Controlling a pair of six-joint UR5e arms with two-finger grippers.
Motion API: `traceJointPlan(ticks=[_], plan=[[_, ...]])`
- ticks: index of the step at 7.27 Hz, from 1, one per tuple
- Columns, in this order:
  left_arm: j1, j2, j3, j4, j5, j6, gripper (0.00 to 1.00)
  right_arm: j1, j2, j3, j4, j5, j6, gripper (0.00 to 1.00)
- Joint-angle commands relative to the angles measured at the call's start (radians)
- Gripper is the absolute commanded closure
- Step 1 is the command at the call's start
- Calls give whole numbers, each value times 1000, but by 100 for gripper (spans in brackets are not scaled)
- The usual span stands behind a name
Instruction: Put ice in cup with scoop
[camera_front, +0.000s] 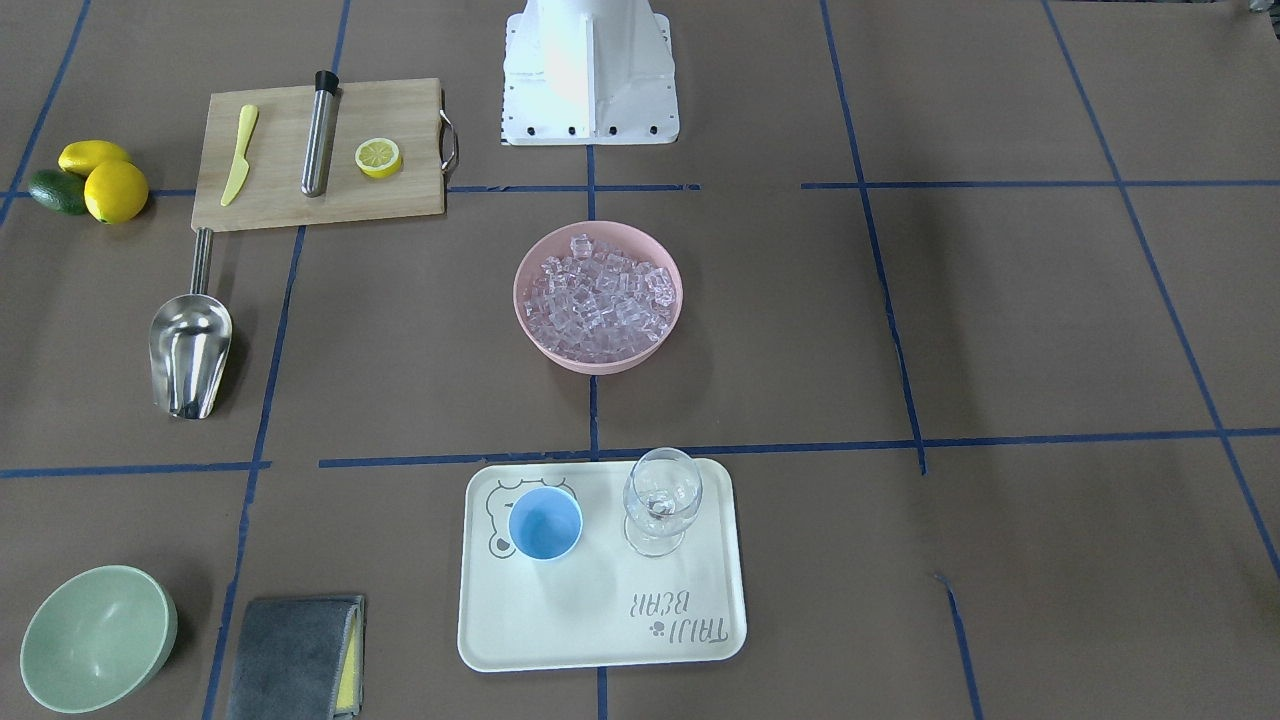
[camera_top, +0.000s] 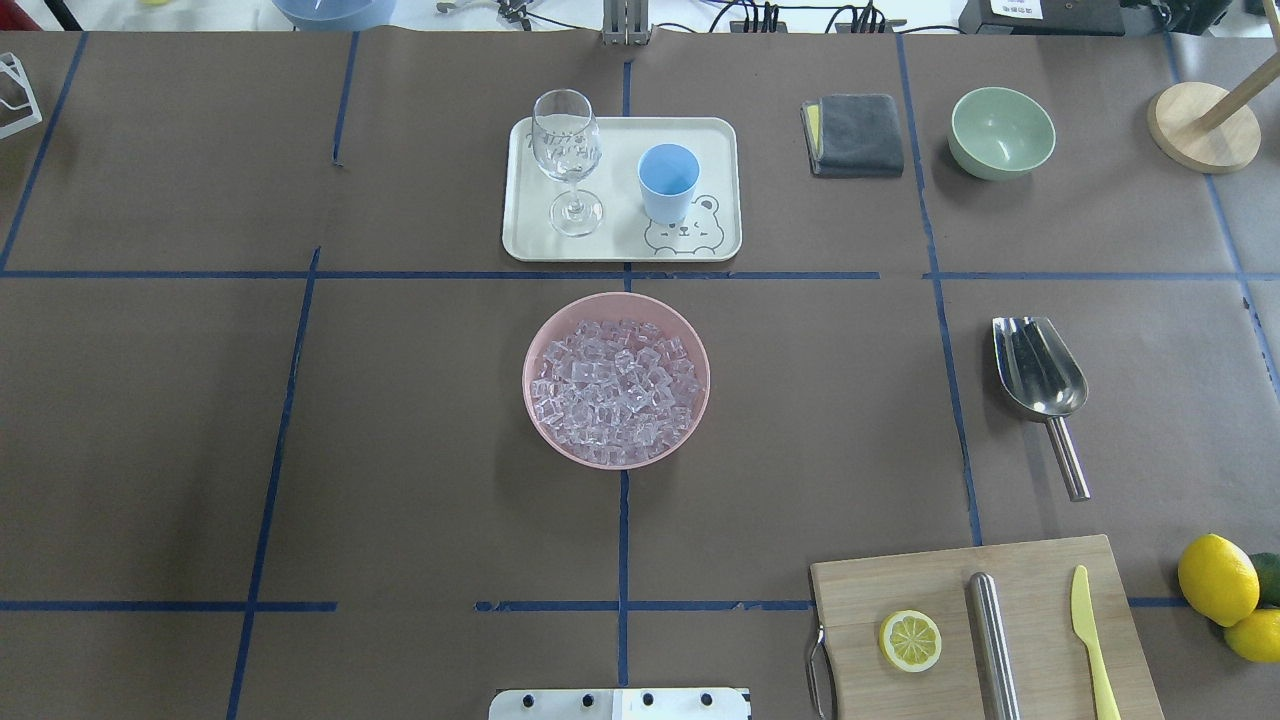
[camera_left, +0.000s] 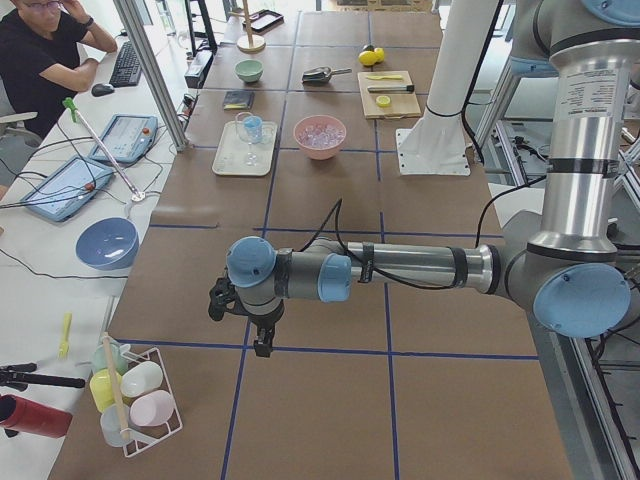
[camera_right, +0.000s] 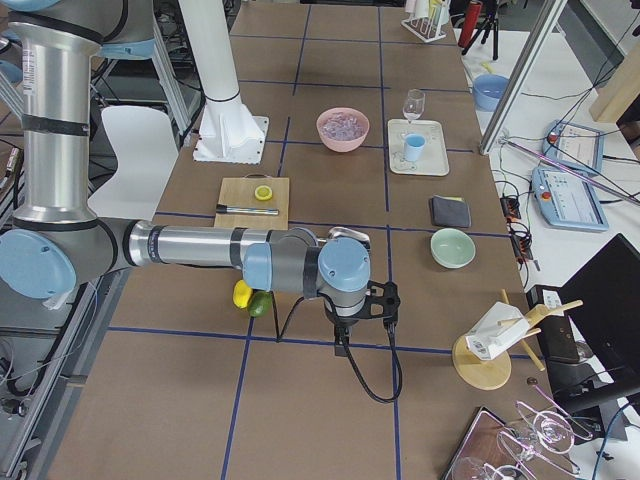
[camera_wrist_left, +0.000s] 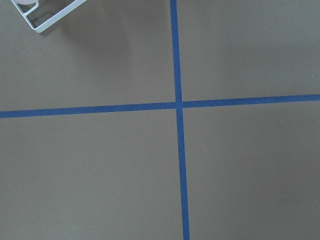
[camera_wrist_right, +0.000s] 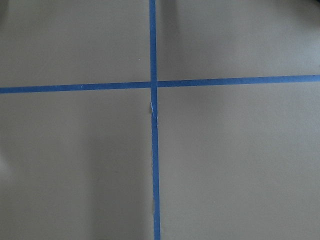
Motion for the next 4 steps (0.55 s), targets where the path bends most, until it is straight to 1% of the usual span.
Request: traceJointPlan(ticks=[1,3,4], plan=[[0,0,-2,0,0,3,0,-1,5,3,6,-2,9,0],[2,-17,-15,-3,-2,13,0,-6,7,32,14,-2,13,0],[3,-23,-41,-32,-2,10,0,-11,8,44,20,0,12,0]])
